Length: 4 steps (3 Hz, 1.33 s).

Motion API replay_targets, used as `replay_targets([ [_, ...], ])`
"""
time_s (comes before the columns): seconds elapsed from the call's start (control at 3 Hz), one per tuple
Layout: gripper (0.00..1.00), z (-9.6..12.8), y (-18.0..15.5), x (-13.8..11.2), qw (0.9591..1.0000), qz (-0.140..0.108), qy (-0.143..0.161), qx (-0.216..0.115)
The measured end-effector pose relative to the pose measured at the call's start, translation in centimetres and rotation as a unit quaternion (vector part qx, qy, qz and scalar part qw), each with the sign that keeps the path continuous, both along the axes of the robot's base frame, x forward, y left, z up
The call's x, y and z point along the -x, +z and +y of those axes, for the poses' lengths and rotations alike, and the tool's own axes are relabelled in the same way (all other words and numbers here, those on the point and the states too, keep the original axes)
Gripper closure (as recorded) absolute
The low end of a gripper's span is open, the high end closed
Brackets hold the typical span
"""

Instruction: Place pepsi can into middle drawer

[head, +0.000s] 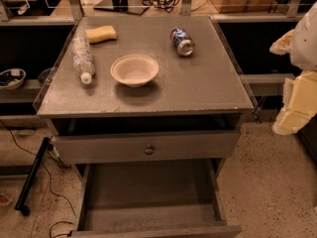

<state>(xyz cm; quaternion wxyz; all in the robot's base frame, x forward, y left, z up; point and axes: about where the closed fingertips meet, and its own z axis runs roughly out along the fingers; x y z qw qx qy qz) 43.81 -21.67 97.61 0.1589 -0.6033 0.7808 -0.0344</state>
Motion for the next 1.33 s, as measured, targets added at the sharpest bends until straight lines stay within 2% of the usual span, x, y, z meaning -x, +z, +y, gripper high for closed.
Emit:
replay_targets([
  [0.33,0.0,0.0,0.0,0.0,1.0,-0.001,0.0,0.0],
  [0.67,0.0,2.6,-0.7,-0.3,0.9998,0.011,0.015,0.001],
  [1.0,0.0,2.6,-0.7,-0.9,0.9998,0.009,0.015,0.0],
  [1.33,0.0,2.5,-1.0,-3.0,0.9999,0.004,0.016,-0.002],
])
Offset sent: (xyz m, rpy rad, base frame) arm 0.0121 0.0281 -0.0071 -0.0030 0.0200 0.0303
